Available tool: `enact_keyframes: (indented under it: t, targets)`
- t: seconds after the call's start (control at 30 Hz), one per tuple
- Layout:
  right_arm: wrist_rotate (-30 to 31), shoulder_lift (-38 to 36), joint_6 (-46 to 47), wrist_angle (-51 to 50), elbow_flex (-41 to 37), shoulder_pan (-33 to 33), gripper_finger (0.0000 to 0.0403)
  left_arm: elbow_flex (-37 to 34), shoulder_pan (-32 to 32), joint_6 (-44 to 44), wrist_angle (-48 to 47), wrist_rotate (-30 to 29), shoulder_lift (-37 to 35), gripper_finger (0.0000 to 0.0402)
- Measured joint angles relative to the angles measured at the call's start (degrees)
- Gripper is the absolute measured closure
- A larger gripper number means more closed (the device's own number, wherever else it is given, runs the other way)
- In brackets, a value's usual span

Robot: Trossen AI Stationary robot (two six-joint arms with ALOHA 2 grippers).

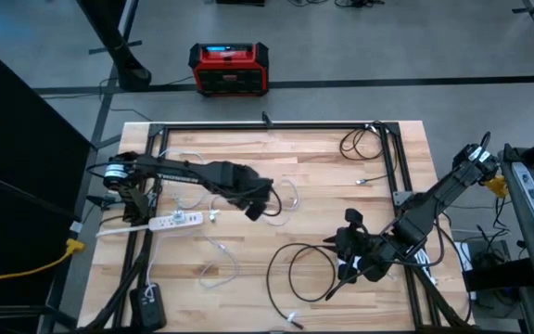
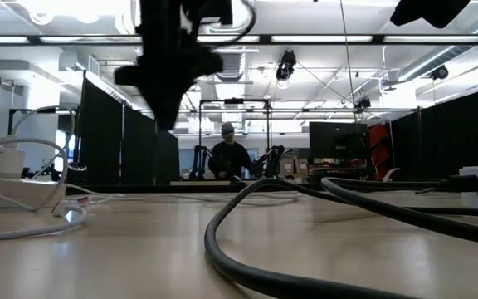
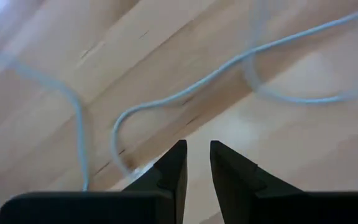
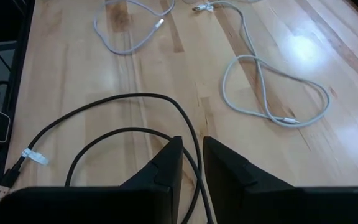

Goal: Insert USB
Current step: Insert the white charger cable into the left white outlet extension

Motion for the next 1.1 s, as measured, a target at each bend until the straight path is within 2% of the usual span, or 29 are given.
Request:
enact_keyframes:
  t: [0.3,0.7,0.87,1.1]
  targets:
    - [0.00,0.00,-0.60,-0.04,-0.19,0.11,0.0358,-12.06,-0.05,-7.42,1.34,12.54,0.00,0.0297]
    - [0.00,0.00,-0.51,-0.05,-0.86,0.66,0.0338,-18.81,0.11,-11.88,7.31,12.86,0.00,0.0213]
    - [0.01,0.00,-0.44,0.10,-1.01,0.66,0.0338,-20.91,0.80,-13.00,7.46,12.89,0.02,0.0210]
    - [0.02,0.00,-0.43,0.15,-1.01,0.66,0.0353,-22.76,2.01,-12.76,11.97,12.60,0.07,0.0239]
